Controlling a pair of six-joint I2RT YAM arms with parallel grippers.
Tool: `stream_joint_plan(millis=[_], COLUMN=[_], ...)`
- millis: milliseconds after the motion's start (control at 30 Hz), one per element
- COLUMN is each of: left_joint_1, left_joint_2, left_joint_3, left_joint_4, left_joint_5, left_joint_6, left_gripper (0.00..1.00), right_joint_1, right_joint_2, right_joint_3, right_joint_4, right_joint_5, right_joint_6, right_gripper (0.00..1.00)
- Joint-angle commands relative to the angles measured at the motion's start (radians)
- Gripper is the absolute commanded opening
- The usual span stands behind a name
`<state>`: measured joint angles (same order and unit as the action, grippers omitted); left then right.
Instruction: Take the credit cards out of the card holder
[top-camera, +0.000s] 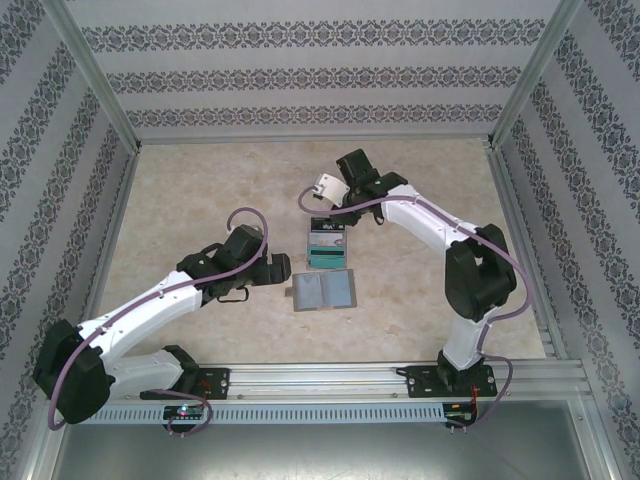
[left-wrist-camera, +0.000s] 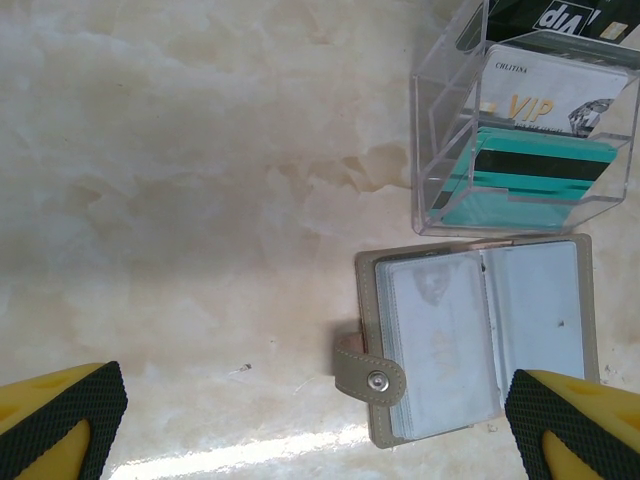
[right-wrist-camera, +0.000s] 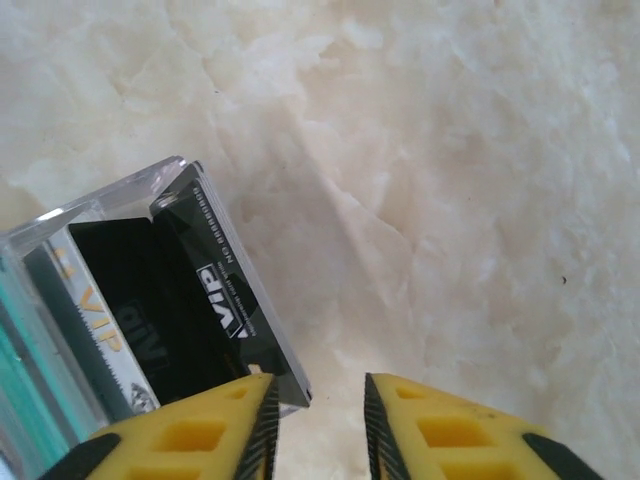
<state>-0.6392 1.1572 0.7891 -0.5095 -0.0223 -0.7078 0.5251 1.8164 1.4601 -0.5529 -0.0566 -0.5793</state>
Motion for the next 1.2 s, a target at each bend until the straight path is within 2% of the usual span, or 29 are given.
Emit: stream_joint_plan(millis=[0,133,367,733,1000,1167], left_joint_1=[0.013,0.014,0.014,0.014,0.015,0.015], left_joint_2=[0.012,0.006,-0.04,-0.059,-0.038,-0.025], left_joint_3=[-0.009,-0.02,-0.043,-0.044,-0.033,-0.029], left_joint_4=[0.016,0.016,0.0,-0.017,-0.002,0.03], left_joint_5=[0.016,0.022,0.005,-0.014,0.002,0.034], left_joint_6=[-0.006,-0.014,-0.032,-0.029,-0.028,-0.021], left_gripper=[1.0,1.0,1.0,1.0,1.0,1.0], right_joint_1=[0.03,0.07,0.082,0.063,0.055,0.028], right_joint_2=[-0.041,-0.007,0.086,0.152,0.061,-0.091], right_joint_3=[-0.053,-0.059,0.015,0.087,0.059,-0.043], right_joint_4=[0.002,-0.002,-0.005,0.015,0.029,0.082], right_joint_5=[-0.05,-0.018,0.108,0.261,0.193,0.088], right_joint_6=[0.013,-0.003,0.027,0.073,0.14,0.356], right_gripper=[0.37,0.43,0.45,0.45,0.45,0.44])
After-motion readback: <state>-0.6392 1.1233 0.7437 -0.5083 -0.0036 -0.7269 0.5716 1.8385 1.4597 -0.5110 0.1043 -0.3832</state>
